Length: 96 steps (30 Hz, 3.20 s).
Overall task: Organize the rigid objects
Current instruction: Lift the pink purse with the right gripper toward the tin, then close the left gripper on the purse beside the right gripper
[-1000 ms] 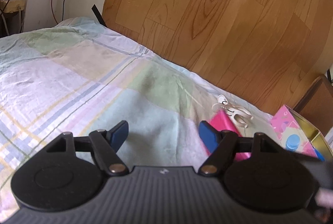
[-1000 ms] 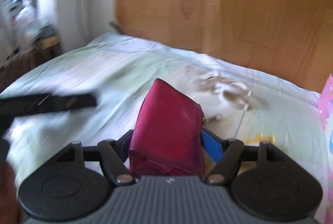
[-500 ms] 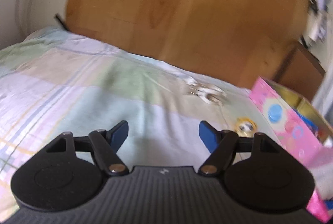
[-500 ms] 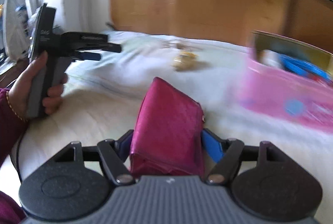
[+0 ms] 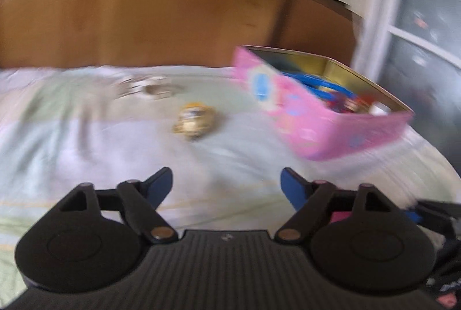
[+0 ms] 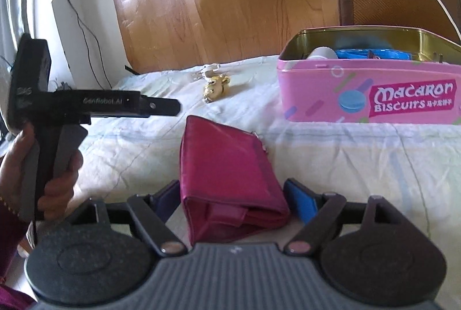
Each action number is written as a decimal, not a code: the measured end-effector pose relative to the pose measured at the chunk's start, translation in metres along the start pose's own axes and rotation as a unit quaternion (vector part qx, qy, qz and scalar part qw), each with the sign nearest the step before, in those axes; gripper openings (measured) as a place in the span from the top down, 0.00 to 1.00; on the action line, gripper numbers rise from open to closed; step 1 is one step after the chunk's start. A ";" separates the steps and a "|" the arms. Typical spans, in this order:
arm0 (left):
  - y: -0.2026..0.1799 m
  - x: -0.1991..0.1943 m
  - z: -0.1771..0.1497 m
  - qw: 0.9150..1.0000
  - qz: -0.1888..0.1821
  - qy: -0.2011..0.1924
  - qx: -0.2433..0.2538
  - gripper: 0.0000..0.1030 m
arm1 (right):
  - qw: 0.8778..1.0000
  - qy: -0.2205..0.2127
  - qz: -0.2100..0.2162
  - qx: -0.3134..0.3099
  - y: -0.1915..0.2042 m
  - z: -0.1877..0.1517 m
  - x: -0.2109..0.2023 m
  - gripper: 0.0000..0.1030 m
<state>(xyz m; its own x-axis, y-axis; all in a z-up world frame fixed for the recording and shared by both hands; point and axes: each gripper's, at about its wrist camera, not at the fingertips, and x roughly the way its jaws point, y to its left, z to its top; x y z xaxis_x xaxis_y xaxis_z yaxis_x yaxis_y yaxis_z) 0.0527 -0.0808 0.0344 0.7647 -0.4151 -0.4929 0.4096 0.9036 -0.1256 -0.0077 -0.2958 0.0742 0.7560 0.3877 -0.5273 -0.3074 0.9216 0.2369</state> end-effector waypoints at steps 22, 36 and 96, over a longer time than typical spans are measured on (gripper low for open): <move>-0.083 0.011 -0.002 0.996 -0.009 0.025 0.083 0.13 | 0.994 -0.024 -0.104 0.020 -0.036 -0.015 -0.037 0.15; -0.049 -0.005 -0.006 0.998 -0.041 0.009 0.045 0.10 | 0.995 -0.028 -0.097 -0.001 -0.015 -0.013 -0.034 0.16; -0.084 0.013 -0.031 0.983 -0.168 0.056 0.053 0.45 | 0.992 -0.100 -0.050 0.066 -0.024 -0.026 -0.056 0.80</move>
<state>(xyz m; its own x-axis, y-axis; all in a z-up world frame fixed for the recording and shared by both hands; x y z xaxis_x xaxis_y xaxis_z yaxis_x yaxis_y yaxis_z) 0.0127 -0.1587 0.0116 0.5200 -0.6683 -0.5319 0.6836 0.6990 -0.2100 -0.0577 -0.3393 0.0773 0.8820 0.2716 -0.3850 -0.1571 0.9399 0.3032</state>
